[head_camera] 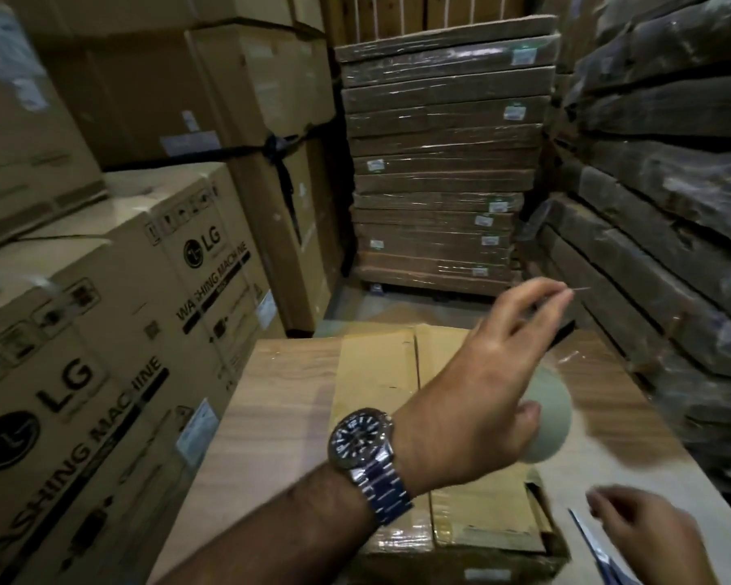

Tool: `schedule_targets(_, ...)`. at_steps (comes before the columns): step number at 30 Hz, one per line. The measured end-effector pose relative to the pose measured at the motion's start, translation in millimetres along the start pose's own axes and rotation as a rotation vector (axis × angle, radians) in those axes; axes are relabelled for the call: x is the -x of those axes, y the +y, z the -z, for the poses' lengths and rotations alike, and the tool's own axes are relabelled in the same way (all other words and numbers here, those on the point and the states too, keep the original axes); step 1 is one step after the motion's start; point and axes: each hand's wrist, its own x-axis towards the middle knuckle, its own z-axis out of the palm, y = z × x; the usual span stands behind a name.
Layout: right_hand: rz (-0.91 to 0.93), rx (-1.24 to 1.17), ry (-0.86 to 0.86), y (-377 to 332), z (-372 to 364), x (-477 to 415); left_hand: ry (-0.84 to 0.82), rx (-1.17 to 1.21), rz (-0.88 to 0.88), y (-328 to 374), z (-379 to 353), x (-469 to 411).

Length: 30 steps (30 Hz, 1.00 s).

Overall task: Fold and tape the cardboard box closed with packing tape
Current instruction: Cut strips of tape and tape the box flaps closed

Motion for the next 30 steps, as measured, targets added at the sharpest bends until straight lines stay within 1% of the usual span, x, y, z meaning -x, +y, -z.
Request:
schedule_targets(2, 0.034, -0.527, -0.025, -41, 19, 13, 0.004, -0.004, -0.018, -1, -4, -2)
schedule_targets(3, 0.072, -0.719, -0.081, -60, 29, 23, 0.003, -0.005, -0.026, -2, -6, -3)
schedule_targets(5, 0.177, -0.945, -0.214, -86, 42, 39, 0.000, -0.011, -0.042, -2, -9, -4)
schedule_targets(6, 0.213, -1.004, -0.250, -96, 44, 46, 0.004, -0.014, -0.051, -2, -10, -4)
schedule_targets(8, 0.203, -1.072, -0.240, -100, 41, 50, 0.019, -0.014, -0.071, -2, -12, -7)
schedule_targets(9, 0.175, -1.078, -0.221, -100, 39, 49, 0.023, -0.010, -0.080, -2, -12, -7)
schedule_targets(12, 0.190, -1.140, -0.279, -104, 37, 44, 0.016, -0.021, -0.096, -3, -14, -8)
schedule_targets(15, 0.211, -1.121, -0.243, -102, 37, 40, 0.025, -0.072, -0.112, -5, -14, -7)
schedule_targets(18, 0.192, -0.989, -0.150, -88, 40, 30, 0.056, -0.084, -0.096, -7, -12, -7)
schedule_targets(19, 0.178, -0.886, -0.086, -78, 41, 23, 0.065, -0.079, -0.082, -7, -12, -6)
schedule_targets(22, 0.288, -0.220, 0.206, -34, 37, -3, 0.070, -0.006, -0.031, -12, -12, -1)
schedule_targets(23, 0.323, -0.042, 0.274, -19, 33, -13, 0.082, 0.034, -0.004, -15, -12, 2)
schedule_targets(24, 0.325, 0.127, 0.306, -1, 31, -23, 0.093, 0.087, 0.025, -18, -13, 4)
schedule_targets(25, 0.289, 0.297, 0.296, 13, 29, -30, 0.100, 0.141, 0.061, -21, -14, 7)
schedule_targets(27, 0.146, 0.641, 0.196, 36, 29, -38, 0.096, 0.241, 0.149, -24, -17, 11)
schedule_targets(29, 0.077, 0.837, 0.013, 53, 25, -41, 0.086, 0.363, 0.242, -25, -19, 16)
schedule_targets(30, 0.081, 0.881, -0.027, 59, 22, -40, 0.092, 0.441, 0.284, -25, -19, 20)
